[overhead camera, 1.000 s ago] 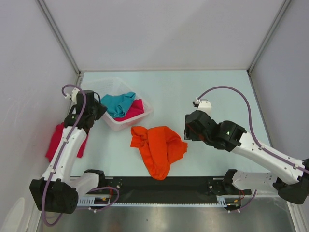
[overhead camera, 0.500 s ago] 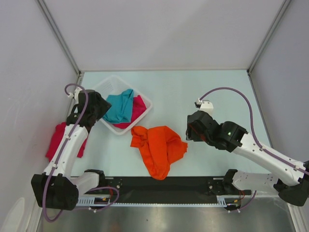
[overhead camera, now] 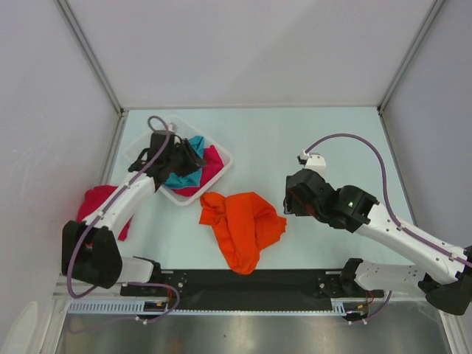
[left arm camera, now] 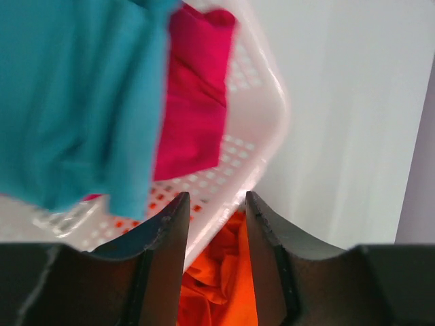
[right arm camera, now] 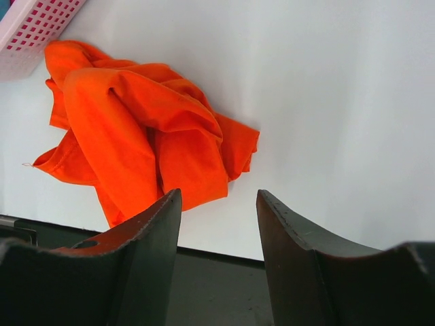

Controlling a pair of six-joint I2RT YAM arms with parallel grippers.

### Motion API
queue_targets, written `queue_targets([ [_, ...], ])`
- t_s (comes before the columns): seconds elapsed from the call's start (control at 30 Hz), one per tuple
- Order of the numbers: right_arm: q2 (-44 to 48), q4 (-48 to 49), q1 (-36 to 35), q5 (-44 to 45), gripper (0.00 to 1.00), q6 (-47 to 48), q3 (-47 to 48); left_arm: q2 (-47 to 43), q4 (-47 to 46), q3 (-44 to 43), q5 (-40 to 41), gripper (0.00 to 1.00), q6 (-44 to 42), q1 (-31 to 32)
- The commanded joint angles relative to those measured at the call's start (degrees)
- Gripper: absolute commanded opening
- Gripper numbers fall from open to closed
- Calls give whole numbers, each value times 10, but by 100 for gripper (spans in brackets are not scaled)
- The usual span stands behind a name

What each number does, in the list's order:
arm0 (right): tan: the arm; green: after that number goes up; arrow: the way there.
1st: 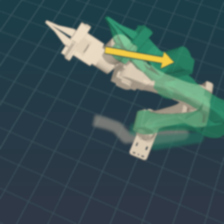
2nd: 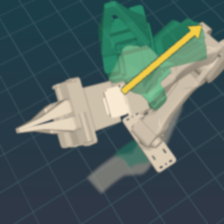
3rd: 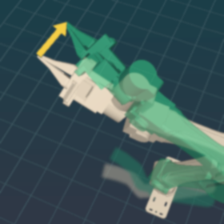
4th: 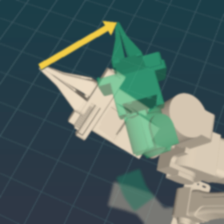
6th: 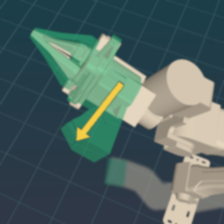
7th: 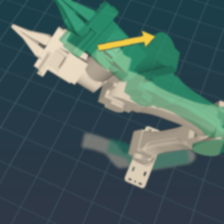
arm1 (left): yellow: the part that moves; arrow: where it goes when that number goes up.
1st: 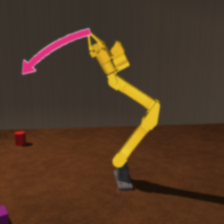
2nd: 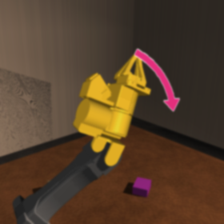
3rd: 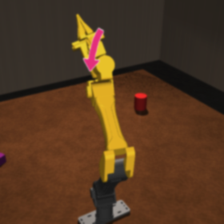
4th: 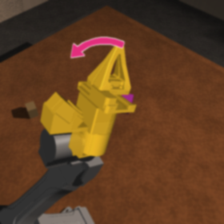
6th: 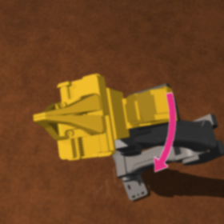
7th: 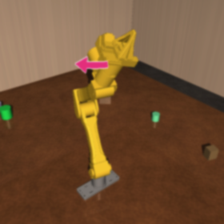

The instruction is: Fold and stack the t-shirts

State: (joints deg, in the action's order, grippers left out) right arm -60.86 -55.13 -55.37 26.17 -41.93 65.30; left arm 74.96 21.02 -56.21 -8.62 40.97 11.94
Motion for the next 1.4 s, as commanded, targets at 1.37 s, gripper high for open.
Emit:
queue_targets([
  [1.37, 35, -23, 3, 16, 54, 23, 33, 120, 212, -34, 233, 19, -33, 185],
])
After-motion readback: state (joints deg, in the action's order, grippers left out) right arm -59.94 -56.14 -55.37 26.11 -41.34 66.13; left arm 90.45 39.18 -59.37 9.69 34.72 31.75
